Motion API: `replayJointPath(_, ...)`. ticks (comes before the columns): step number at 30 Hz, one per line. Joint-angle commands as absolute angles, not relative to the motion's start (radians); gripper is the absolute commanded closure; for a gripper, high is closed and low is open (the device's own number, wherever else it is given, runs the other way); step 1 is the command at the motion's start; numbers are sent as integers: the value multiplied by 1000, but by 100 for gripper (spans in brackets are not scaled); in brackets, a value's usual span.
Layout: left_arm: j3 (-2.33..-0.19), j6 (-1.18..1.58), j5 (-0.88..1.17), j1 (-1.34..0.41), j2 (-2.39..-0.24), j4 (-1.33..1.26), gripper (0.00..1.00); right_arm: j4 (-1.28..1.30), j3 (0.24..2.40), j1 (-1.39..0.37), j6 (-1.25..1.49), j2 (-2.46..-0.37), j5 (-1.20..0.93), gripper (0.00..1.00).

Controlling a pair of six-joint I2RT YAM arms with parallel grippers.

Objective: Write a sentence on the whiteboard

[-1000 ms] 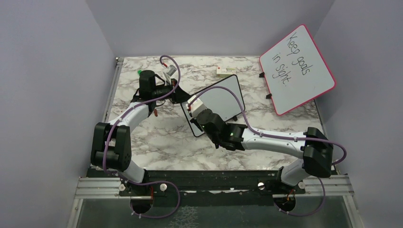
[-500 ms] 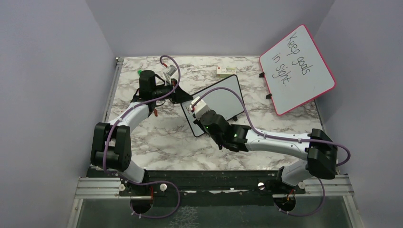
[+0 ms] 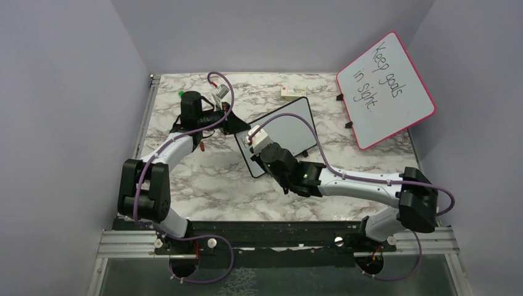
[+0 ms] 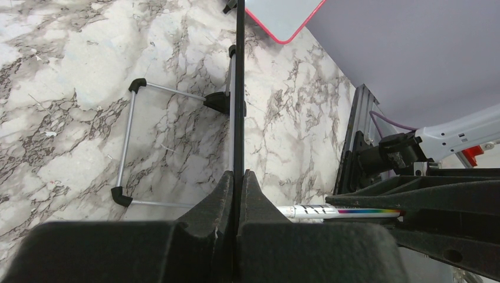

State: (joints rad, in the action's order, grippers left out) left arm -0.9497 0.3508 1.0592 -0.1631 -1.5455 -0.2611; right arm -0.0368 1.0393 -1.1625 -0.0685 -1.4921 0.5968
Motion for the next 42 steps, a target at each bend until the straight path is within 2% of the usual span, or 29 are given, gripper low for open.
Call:
replayJointPath(1, -953, 342, 1094, -163, -1555, -242, 100, -80, 1057, -1155, -60, -1502, 596, 99)
replayJointPath(42, -953, 342, 1096, -163, -1553, -242, 100, -2, 1082, -1155, -15, -1532, 631, 99)
